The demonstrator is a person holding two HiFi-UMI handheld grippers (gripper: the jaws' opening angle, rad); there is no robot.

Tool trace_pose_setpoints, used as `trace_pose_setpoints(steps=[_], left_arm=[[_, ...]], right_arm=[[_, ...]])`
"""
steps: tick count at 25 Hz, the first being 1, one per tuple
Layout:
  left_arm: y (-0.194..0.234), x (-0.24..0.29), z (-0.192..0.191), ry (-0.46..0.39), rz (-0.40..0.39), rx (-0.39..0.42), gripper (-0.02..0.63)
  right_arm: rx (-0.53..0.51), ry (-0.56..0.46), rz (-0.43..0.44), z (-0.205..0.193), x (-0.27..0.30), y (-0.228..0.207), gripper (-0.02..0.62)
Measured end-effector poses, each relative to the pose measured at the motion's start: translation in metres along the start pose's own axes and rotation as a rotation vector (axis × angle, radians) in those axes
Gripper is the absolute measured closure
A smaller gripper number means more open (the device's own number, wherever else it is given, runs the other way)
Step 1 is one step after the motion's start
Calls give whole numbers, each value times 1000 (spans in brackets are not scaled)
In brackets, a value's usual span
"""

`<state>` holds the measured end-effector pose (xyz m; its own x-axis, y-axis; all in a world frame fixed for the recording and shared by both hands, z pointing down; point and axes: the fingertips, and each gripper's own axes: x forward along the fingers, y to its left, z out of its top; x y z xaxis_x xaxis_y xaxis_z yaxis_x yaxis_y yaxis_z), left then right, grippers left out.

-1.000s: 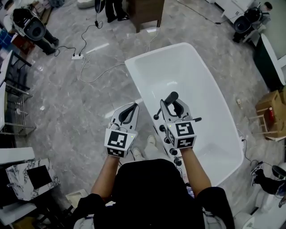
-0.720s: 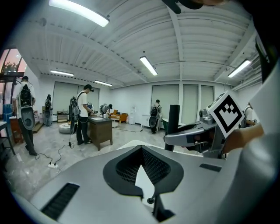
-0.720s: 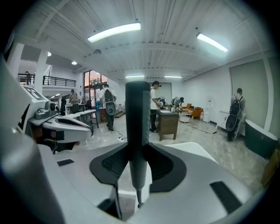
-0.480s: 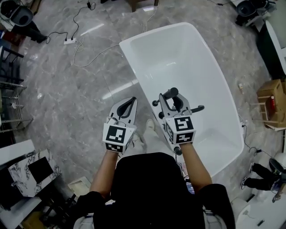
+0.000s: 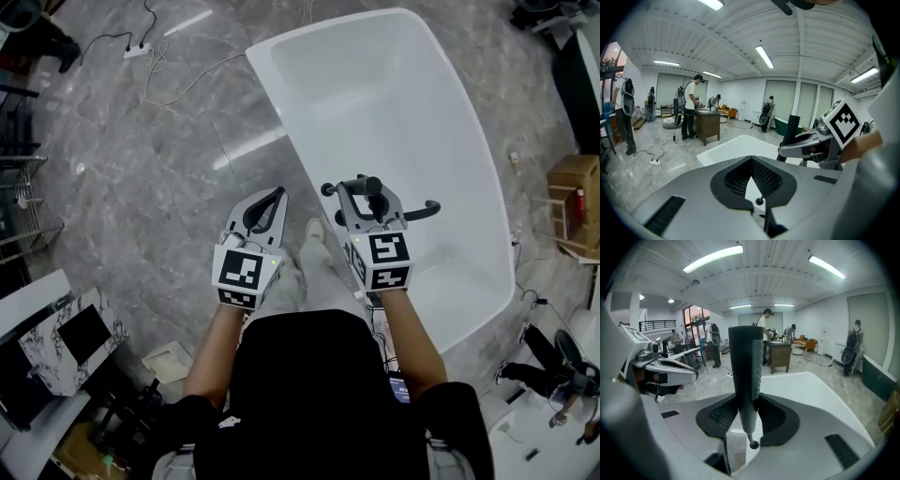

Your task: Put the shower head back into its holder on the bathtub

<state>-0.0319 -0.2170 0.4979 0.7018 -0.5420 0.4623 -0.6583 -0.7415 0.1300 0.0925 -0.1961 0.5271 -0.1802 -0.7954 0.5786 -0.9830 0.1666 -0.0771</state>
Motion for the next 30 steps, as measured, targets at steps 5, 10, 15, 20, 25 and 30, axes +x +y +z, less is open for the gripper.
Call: trace_pose_setpoints(steps=[5,10,15,20,25,30], left_arm=[[2,14,-26,46,-8,-18,592],[4,28,-46,80,-8,-37,592],[5,39,-67,113,-9,-48,592],[1,46,-89,146,-13,-65,592],[0,54,-111,175,-16,-83,592],[2,61,-127,192,-16,-91,592]], right_arm=[[-5,51,15,-25,16,1,459],[-9,93,25,-50,30,0,459],[5,139,33,-76,46,-2,459],[-12,192,28,-99,59,-11,459],[-4,223,47,-122,75,-9,459],[-11,256,39,-145,90,-7,459]])
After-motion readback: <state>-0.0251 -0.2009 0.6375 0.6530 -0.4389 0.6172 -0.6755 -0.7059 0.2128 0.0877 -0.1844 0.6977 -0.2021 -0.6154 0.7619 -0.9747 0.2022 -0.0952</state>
